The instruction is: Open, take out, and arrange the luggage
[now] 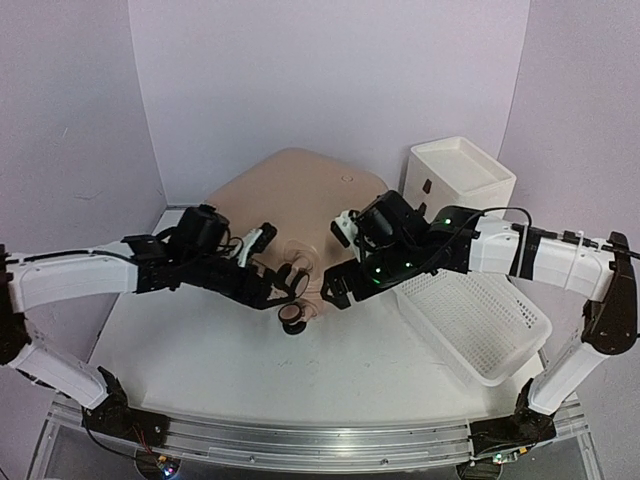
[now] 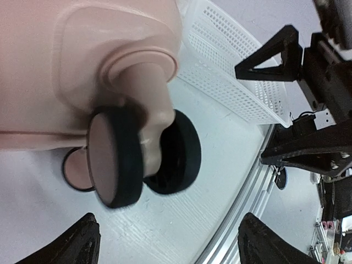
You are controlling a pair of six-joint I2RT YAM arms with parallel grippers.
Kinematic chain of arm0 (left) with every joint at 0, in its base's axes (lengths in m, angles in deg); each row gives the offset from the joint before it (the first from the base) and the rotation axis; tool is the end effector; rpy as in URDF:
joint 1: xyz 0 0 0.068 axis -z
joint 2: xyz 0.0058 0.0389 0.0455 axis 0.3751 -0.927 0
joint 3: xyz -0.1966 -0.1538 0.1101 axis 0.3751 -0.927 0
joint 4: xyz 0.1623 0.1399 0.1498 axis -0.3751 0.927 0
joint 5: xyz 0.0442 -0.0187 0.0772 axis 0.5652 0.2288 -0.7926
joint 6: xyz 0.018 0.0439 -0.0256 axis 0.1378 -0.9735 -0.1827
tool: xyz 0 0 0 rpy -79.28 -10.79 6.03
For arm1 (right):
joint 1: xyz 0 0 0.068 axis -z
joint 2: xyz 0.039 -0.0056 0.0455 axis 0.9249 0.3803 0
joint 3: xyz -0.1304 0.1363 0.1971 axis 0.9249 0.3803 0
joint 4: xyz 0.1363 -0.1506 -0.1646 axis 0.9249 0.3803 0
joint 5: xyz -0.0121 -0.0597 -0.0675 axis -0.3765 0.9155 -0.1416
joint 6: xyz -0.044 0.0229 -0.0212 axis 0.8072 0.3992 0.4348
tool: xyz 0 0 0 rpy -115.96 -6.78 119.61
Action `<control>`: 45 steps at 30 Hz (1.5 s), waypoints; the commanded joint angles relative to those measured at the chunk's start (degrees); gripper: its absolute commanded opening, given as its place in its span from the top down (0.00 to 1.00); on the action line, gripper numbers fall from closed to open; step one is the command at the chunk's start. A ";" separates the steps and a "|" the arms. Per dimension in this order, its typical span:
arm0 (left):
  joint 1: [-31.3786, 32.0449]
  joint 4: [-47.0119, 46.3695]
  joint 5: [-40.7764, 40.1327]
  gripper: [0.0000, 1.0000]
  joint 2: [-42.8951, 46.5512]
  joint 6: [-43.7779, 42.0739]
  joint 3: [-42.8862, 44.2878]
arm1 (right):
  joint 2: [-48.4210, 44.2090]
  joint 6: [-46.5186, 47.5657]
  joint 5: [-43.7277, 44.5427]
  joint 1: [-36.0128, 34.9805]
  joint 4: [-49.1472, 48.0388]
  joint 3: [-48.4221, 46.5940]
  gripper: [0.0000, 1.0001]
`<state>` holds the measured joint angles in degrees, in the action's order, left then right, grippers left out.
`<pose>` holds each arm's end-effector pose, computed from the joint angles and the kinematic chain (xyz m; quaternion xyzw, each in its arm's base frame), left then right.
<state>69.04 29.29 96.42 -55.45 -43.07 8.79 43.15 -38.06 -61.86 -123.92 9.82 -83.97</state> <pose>0.1983 -0.2339 0.2626 0.2813 0.8395 -0.3938 0.2470 0.1943 0.2888 0.2928 -0.2759 0.9008 0.1968 0.2715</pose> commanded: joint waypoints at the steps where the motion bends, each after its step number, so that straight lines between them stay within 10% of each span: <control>1: -6.05 -0.90 -5.35 0.11 15.34 -2.68 -6.88 | 1.17 -0.90 8.70 -4.27 0.01 -3.87 0.02; 16: -11.32 4.52 -20.32 0.04 32.92 -2.64 -17.68 | 16.12 -33.61 32.53 -13.55 9.94 -23.56 0.02; 37: -11.32 -3.40 -13.62 0.03 38.87 2.30 -33.15 | 41.36 -37.78 53.23 -17.30 25.01 -52.83 0.02; 45: -11.23 -15.86 -11.43 0.12 39.72 1.05 -38.72 | 41.97 -37.77 52.16 -17.31 25.30 -52.58 0.21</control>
<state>57.71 25.18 83.09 -16.57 -41.24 -26.75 84.79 -75.00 -11.46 -140.97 34.26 -134.10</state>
